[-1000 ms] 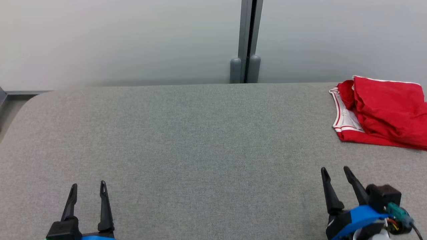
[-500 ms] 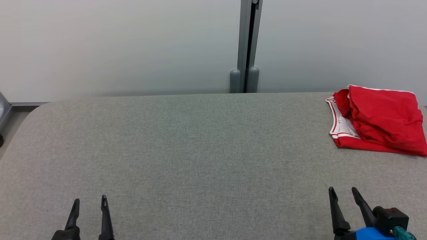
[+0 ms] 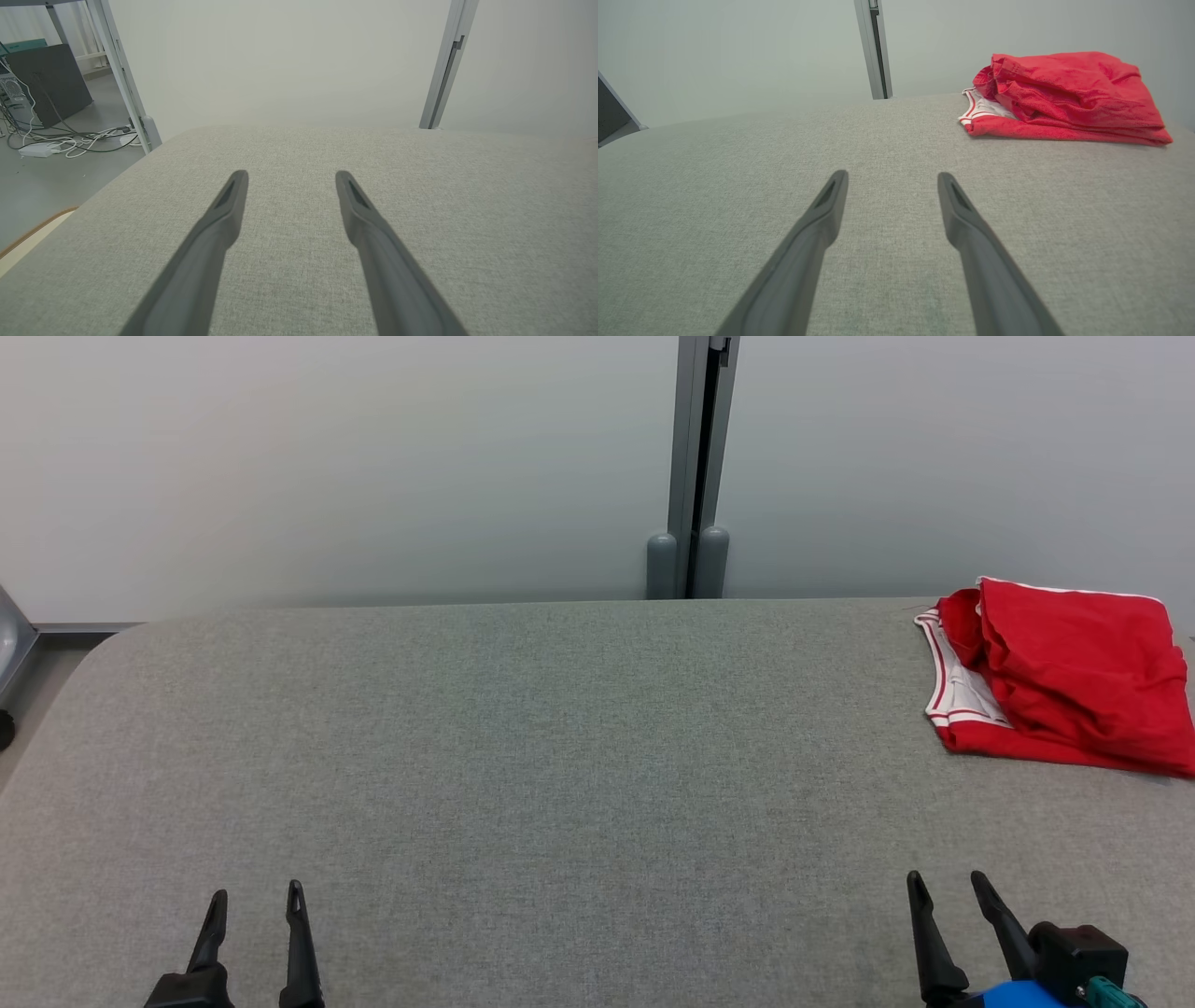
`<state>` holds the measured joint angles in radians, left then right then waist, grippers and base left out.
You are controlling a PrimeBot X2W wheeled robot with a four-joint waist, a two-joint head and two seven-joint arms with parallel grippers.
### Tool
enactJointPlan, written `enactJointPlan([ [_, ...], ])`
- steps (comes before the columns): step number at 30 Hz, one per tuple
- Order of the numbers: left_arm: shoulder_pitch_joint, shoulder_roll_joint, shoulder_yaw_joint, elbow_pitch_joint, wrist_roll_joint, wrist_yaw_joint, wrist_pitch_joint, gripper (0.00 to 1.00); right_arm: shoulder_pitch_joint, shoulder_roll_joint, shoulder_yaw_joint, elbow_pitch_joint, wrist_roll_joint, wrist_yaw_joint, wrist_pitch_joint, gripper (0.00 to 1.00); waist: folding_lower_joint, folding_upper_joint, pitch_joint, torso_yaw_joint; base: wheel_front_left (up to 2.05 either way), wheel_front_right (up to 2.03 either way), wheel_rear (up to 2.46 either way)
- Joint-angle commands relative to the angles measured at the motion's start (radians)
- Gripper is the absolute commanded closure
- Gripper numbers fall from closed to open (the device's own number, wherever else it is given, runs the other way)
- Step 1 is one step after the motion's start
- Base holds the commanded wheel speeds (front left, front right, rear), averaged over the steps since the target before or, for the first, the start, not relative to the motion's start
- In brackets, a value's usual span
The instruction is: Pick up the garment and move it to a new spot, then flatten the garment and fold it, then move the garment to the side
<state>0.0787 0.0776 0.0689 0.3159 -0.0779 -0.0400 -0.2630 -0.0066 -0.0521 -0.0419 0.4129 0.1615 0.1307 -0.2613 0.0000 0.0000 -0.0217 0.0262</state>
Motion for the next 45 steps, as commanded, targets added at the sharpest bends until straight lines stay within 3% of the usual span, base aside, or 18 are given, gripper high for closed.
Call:
enactJointPlan([
  [1, -0.011, 0.004, 0.001, 0.001, 0.002, 0.002, -0.002, 0.00, 0.010, 0.001, 0.003, 0.004, 0.005, 0.000, -0.005, 0.00, 0.0000, 0.0000, 0.000, 0.000, 0.00, 0.00, 0.00],
  [19, -0.024, 0.006, 0.002, 0.017, -0.014, -0.010, -0.002, 0.00, 0.001, 0.002, 0.012, 0.010, 0.000, 0.000, -0.005, 0.00, 0.0000, 0.0000, -0.005, -0.006, 0.00, 0.00, 0.00],
  [20, -0.004, 0.005, 0.005, 0.018, -0.016, -0.011, 0.000, 1.00, -0.001, 0.001, 0.014, 0.012, 0.006, 0.000, 0.001, 1.00, 0.0000, 0.0000, -0.005, -0.006, 0.00, 0.00, 0.00],
  [24, 0.011, -0.006, 0.008, 0.054, -0.025, -0.011, 0.009, 1.00, 0.008, 0.006, 0.012, 0.043, 0.013, 0.000, 0.008, 1.00, 0.0001, 0.0000, -0.005, -0.006, 0.00, 0.00, 0.00],
  [45, -0.044, -0.011, 0.019, 0.021, -0.413, -0.032, 0.105, 1.00, -0.023, 0.004, -0.010, -0.014, 0.383, 0.000, 0.103, 1.00, 0.0001, 0.0000, 0.000, -0.009, 0.00, 0.00, 0.00],
])
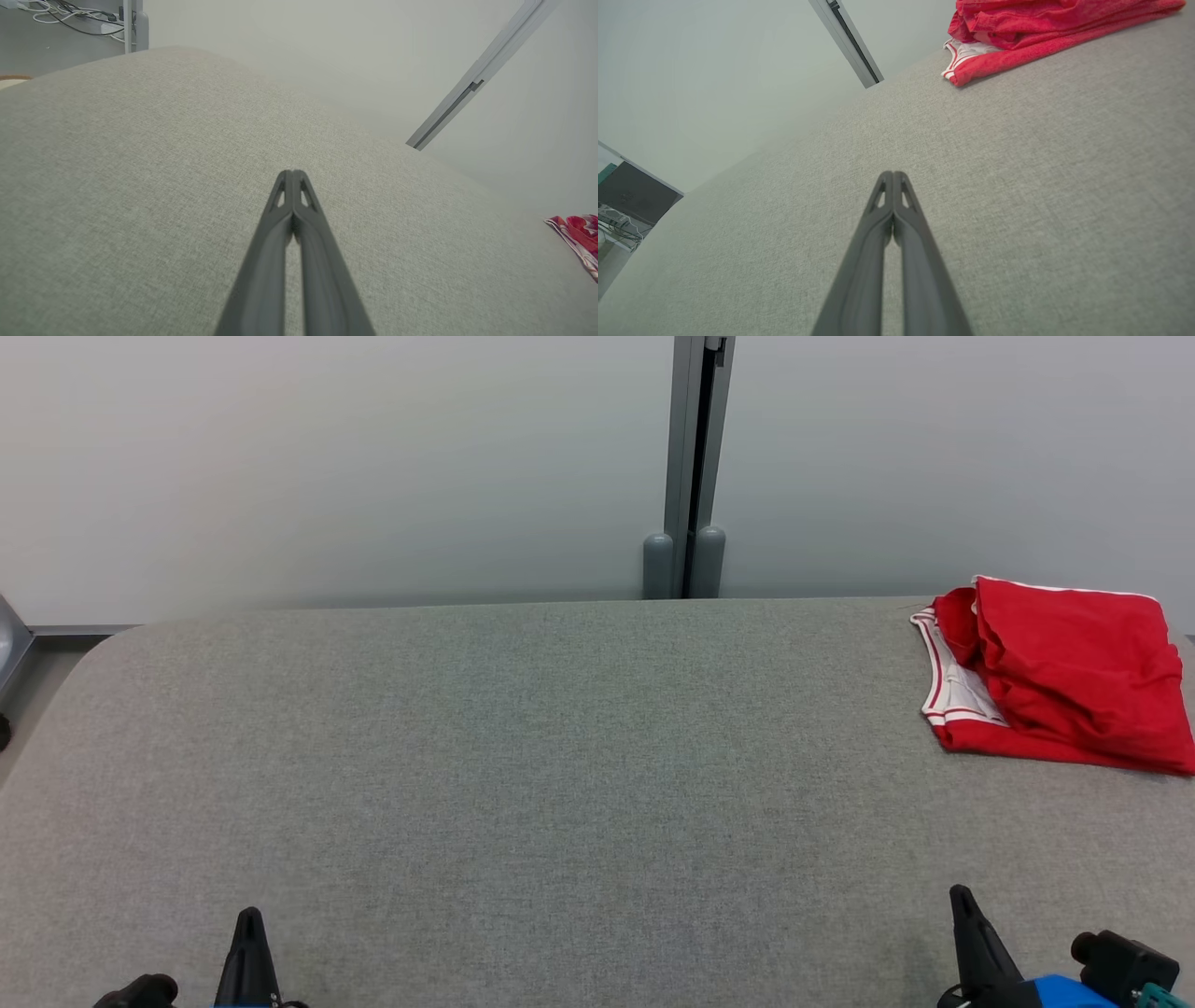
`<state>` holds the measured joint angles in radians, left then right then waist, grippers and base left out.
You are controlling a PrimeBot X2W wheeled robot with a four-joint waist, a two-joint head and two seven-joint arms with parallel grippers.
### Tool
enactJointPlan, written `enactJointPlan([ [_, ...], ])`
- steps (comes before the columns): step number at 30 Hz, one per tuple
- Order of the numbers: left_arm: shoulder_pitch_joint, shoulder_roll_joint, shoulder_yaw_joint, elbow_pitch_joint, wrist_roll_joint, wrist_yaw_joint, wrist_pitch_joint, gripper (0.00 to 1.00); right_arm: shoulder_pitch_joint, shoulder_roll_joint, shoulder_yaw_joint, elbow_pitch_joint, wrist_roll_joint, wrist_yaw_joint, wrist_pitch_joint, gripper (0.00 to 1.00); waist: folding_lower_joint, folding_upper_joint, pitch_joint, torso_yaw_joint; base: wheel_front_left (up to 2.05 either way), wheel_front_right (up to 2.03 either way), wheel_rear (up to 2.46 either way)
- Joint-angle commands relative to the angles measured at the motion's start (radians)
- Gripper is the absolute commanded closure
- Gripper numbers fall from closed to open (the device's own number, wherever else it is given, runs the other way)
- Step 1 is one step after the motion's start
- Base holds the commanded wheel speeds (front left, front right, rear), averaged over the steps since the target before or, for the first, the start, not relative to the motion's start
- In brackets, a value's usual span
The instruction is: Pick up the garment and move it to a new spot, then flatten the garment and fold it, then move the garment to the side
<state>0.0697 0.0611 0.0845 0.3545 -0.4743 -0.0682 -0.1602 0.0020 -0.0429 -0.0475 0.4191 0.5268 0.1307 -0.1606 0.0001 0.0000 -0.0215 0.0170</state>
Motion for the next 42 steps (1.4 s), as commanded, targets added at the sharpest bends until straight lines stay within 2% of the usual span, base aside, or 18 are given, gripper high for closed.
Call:
enactJointPlan([
  [1, -0.037, 0.005, 0.004, -0.019, -0.034, -0.005, 0.006, 1.00, -0.033, -0.005, -0.005, -0.023, 0.034, 0.000, 0.006, 1.00, 0.0000, 0.0000, 0.000, 0.000, 0.00, 0.00, 0.00],
  [7, -0.053, 0.004, 0.006, -0.030, -0.149, -0.011, 0.033, 1.00, -0.042, -0.006, -0.011, -0.040, 0.143, 0.000, 0.034, 1.00, 0.0000, 0.0000, 0.002, -0.001, 0.00, 0.00, 0.00],
  [42, -0.114, -0.003, 0.019, -0.068, -0.599, -0.036, 0.144, 1.00, -0.076, -0.008, -0.038, -0.104, 0.573, 0.000, 0.145, 1.00, -0.0001, 0.0000, 0.010, -0.007, 0.00, 0.00, 0.00],
])
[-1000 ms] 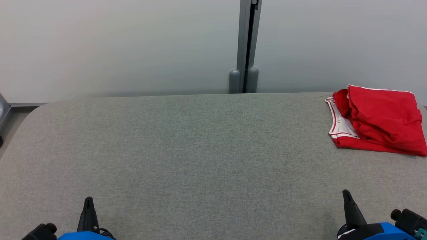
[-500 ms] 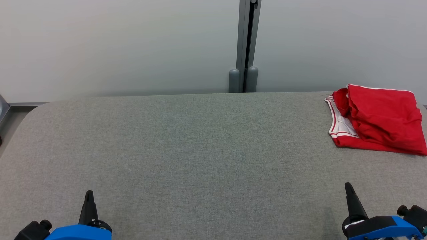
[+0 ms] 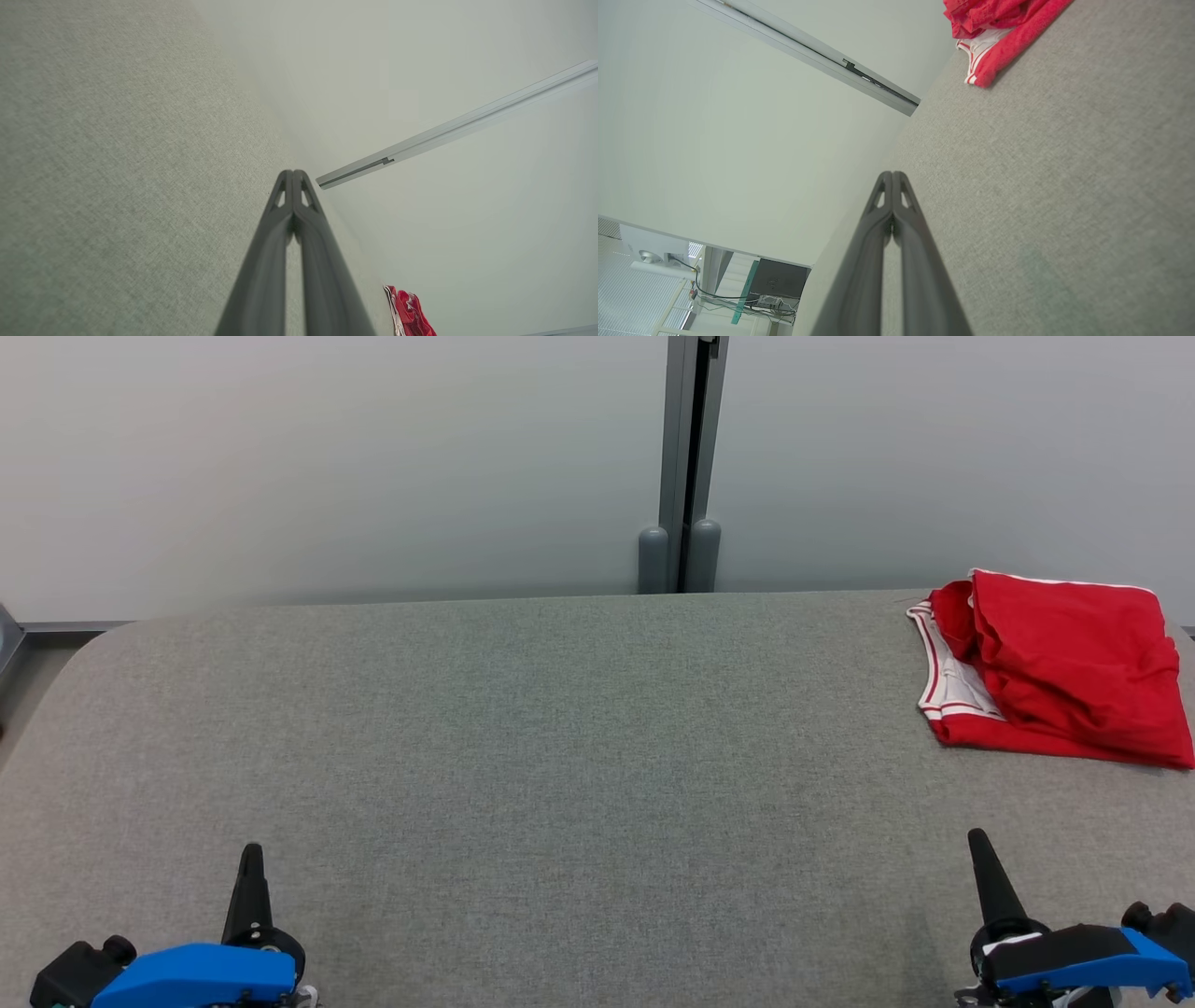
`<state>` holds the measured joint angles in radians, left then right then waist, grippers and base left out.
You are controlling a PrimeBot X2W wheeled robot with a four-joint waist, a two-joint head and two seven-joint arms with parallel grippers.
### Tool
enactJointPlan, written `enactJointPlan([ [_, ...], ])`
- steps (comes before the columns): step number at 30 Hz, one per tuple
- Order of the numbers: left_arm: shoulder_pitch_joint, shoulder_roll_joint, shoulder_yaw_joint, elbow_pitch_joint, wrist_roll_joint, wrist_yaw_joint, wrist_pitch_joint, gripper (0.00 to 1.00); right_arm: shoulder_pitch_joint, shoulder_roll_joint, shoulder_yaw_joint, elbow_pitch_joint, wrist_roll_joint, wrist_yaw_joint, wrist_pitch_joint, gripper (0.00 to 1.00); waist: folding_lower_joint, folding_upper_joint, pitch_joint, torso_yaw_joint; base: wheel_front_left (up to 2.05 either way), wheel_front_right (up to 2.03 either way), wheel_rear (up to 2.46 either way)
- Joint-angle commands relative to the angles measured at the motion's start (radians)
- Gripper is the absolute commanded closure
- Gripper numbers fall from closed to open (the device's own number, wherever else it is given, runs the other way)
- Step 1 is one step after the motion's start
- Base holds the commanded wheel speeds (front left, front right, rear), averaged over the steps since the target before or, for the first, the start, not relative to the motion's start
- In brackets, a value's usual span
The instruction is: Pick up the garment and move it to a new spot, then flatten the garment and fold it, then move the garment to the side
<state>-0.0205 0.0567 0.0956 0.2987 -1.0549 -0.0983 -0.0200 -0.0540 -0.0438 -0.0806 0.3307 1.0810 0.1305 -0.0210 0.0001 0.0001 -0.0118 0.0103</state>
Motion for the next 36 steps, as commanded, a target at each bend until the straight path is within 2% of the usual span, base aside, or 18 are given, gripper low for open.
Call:
enactJointPlan([
  [1, -0.025, 0.002, 0.008, -0.013, -0.029, -0.006, 0.007, 1.00, -0.022, -0.007, -0.005, -0.017, 0.029, 0.000, 0.007, 1.00, -0.0001, -0.0001, 0.000, 0.000, 0.00, 0.00, 0.00],
  [36, -0.071, -0.004, 0.014, -0.040, -0.363, -0.025, 0.089, 1.00, -0.049, -0.009, -0.024, -0.063, 0.348, 0.000, 0.091, 1.00, -0.0001, -0.0001, 0.009, -0.006, 0.00, 0.00, 0.00],
])
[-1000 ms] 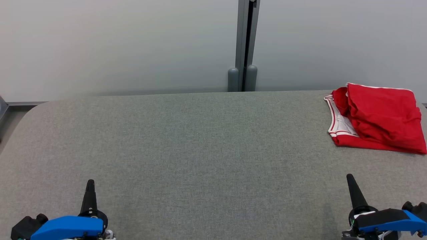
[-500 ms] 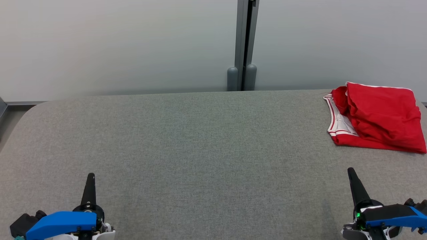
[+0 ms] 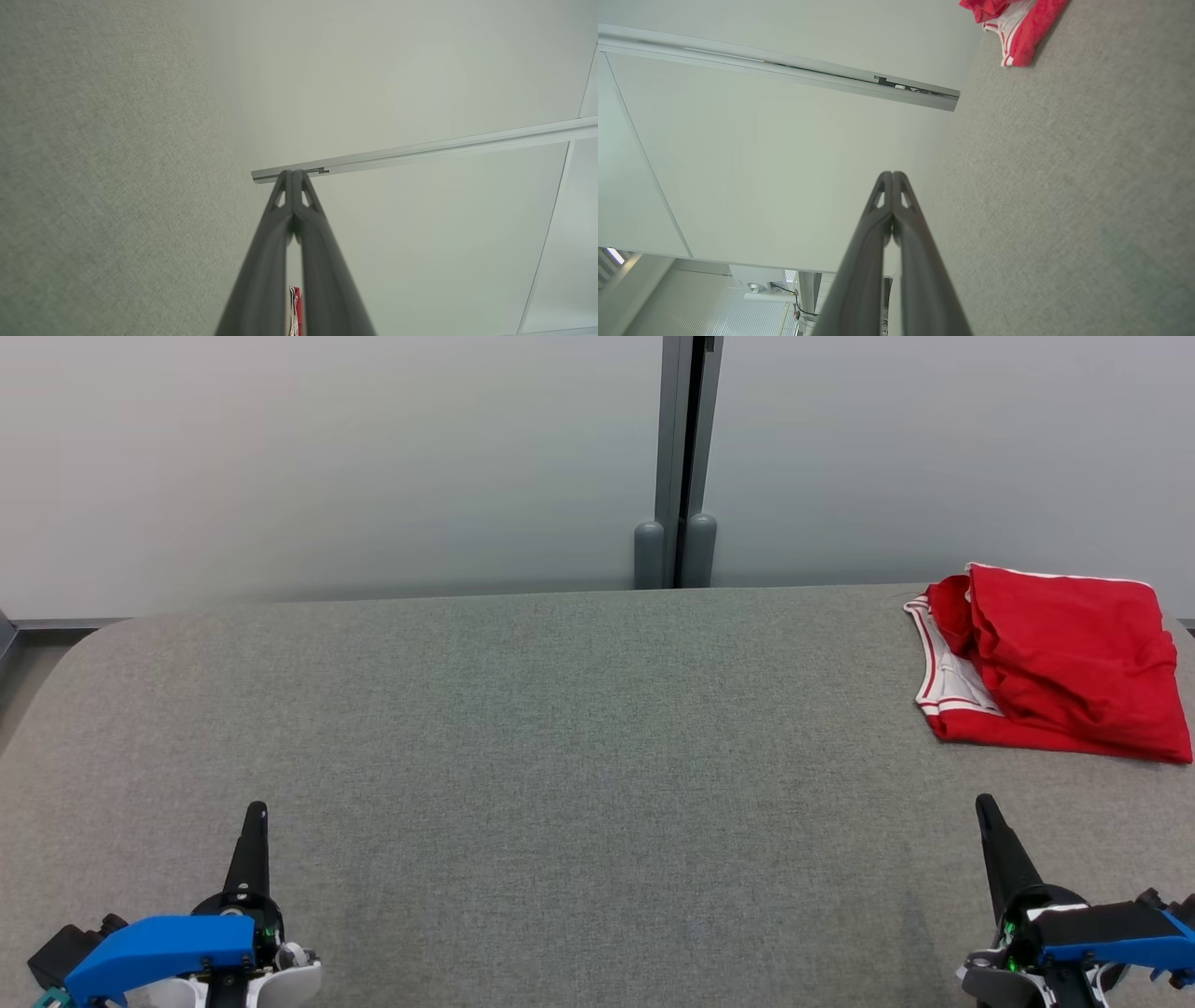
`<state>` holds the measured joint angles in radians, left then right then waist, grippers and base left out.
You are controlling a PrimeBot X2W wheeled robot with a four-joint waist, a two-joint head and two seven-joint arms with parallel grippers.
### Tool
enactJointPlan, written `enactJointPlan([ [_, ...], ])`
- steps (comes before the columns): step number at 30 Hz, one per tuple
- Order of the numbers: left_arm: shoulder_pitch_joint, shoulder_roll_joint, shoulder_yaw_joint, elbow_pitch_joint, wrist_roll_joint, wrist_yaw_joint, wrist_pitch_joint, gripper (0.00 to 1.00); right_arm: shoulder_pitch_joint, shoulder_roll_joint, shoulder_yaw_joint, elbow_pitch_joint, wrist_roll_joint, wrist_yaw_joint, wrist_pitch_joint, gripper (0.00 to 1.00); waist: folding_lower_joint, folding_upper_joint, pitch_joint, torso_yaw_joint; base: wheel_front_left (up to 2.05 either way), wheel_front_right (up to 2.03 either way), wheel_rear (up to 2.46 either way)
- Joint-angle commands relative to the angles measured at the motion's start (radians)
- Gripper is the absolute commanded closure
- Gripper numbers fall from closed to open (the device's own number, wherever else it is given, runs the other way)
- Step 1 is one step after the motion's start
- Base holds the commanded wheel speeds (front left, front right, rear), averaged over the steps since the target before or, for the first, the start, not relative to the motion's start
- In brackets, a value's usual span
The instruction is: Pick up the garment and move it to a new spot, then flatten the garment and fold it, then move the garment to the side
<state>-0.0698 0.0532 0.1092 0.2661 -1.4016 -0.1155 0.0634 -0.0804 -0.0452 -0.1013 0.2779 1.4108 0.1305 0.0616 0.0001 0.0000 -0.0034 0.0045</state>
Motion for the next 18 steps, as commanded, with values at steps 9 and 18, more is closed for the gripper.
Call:
enactJointPlan([
  [9, -0.028, -0.001, 0.003, -0.013, -0.080, -0.011, 0.022, 1.00, -0.024, -0.008, -0.007, -0.020, 0.078, 0.000, 0.023, 1.00, -0.0001, 0.0000, 0.002, -0.001, 0.00, 0.00, 0.00],
  [18, -0.039, -0.003, 0.004, -0.018, -0.148, -0.015, 0.038, 1.00, -0.028, -0.008, -0.011, -0.028, 0.143, 0.000, 0.040, 1.00, -0.0001, 0.0000, 0.004, -0.003, 0.00, 0.00, 0.00],
])
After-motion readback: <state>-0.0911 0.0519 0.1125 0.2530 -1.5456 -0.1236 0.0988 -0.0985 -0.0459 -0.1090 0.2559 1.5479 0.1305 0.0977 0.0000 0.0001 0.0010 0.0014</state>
